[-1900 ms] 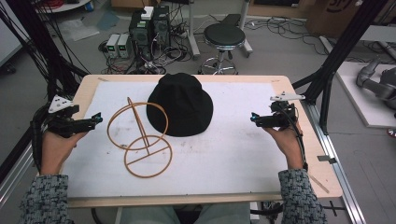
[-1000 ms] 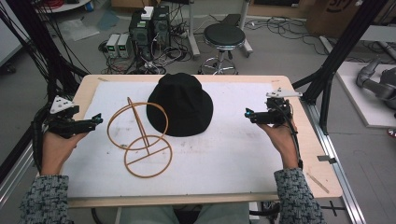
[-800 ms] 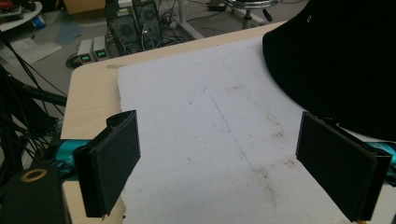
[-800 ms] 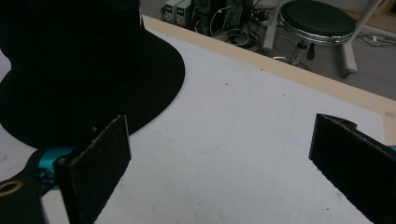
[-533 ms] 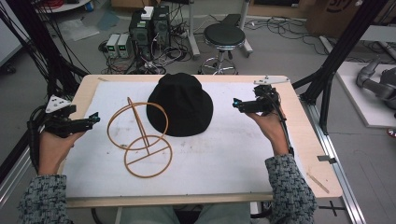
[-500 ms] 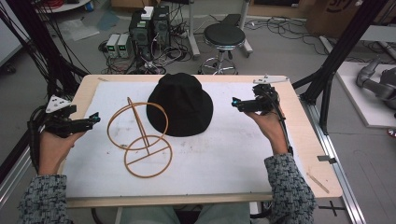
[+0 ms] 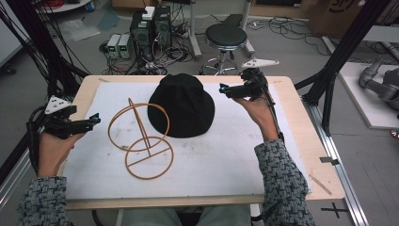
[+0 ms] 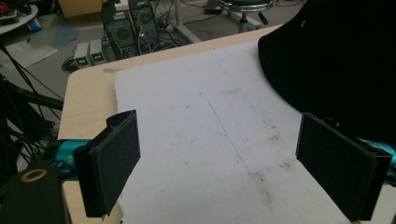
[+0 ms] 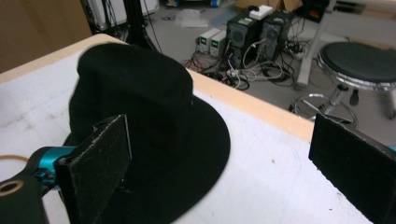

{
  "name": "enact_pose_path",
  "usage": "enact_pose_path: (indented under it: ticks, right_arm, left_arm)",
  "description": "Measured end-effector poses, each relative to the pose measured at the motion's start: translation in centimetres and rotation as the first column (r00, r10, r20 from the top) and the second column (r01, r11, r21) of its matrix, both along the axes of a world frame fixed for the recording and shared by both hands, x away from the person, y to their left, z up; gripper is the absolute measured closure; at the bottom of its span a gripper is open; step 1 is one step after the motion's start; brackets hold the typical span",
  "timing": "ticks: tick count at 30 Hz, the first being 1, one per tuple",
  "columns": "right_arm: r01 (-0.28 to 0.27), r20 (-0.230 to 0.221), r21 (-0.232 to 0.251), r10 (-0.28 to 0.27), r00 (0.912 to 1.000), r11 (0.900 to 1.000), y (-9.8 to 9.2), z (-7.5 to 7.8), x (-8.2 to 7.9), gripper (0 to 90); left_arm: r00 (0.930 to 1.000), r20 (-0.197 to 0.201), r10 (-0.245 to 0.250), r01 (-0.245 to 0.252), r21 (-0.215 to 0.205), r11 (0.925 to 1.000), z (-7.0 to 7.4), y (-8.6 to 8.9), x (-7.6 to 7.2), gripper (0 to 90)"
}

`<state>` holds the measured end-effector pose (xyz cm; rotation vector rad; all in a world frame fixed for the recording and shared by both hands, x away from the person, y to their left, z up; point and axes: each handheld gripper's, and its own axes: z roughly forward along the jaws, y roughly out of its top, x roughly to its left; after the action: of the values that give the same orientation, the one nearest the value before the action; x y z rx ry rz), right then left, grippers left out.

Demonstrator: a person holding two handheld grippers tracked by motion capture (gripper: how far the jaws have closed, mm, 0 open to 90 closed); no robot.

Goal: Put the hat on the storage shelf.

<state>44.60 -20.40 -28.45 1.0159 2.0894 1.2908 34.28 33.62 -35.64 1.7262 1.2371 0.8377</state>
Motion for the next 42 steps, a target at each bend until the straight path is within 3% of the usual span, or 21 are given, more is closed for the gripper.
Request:
enact_pose_path:
  ticks: [10, 21, 26, 30, 37, 42]
  right_arm:
    - [-0.074, 0.021, 0.053, 0.073, 0.9971, 0.996, 3.2, 0.4, 1.6, 5.3]
    - [-0.101, 0.035, 0.112, 0.098, 0.9946, 0.989, 6.6, -1.1, 3.4, 5.3]
    - [-0.124, 0.052, 0.156, 0.117, 0.9917, 0.980, 8.2, -2.0, 4.0, 5.6]
    - [-0.123, 0.039, 0.187, 0.118, 0.9923, 0.975, 8.9, -2.7, 4.4, 5.7]
    - [-0.141, 0.059, 0.195, 0.132, 0.9895, 0.971, 10.3, -3.7, 4.7, 5.7]
    - [-0.146, 0.049, 0.202, 0.139, 0.9890, 0.968, 11.0, -4.5, 5.0, 5.7]
  left_arm:
    - [1.0000, 0.008, 0.002, -0.002, -0.007, 1.0000, 0.3, 0.3, -0.3, 14.0]
    - [0.9999, 0.007, -0.010, 0.010, -0.012, 0.9999, 0.1, -0.1, -0.2, 14.0]
    - [0.9998, 0.002, -0.018, 0.018, -0.013, 0.9998, 0.0, -0.4, 0.0, 14.0]
    - [0.9998, -0.003, -0.020, 0.020, -0.015, 0.9997, -0.1, -0.4, 0.1, 14.0]
    - [0.9997, -0.001, -0.023, 0.023, -0.017, 0.9996, 0.0, -0.3, 0.1, 14.0]
    - [0.9998, -0.001, -0.019, 0.019, -0.020, 0.9996, 0.0, -0.1, 0.0, 14.0]
